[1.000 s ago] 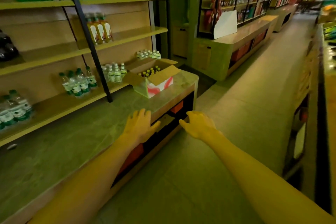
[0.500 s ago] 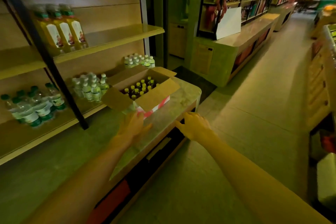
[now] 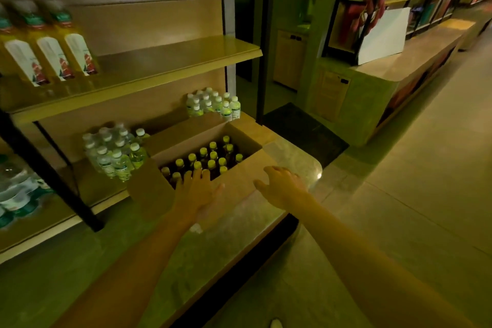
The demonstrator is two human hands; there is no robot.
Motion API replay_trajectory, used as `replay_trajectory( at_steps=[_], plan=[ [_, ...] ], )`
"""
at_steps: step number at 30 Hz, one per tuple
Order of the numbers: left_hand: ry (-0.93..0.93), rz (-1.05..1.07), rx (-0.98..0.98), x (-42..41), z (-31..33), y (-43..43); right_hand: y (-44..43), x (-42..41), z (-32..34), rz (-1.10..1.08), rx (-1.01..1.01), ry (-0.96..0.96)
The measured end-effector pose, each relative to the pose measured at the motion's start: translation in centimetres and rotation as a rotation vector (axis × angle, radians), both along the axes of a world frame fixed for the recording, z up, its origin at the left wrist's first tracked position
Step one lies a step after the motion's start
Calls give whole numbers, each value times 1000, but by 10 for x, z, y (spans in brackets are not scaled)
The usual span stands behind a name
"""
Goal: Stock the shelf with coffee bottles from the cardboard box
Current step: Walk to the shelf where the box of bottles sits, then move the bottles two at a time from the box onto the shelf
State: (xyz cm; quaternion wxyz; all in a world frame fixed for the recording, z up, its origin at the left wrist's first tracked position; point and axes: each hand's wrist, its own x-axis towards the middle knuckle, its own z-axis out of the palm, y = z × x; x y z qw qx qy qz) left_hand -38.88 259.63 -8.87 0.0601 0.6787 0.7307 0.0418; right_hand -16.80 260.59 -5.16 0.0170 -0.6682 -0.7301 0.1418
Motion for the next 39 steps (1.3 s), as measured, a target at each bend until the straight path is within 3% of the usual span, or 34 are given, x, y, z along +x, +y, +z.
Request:
replay_trajectory(
  at_steps=[7,14,27,33,39],
  plan=[
    [-38,204,44,5,-13,87,143,-1,-12,203,-32,58],
    [-66,345,-9,-11,-33,119,203,-43,-33,362,-92,83],
    [-169,364,-101,-34,-82,165,266,-89,-81,285,-252,162],
    [-519,493,-121,-26,-103,193,291,-99,-106,180,-349,289],
    [-703,680,-162,-21,-126,217,314,-118,-134,111,-505,388]
  ],
)
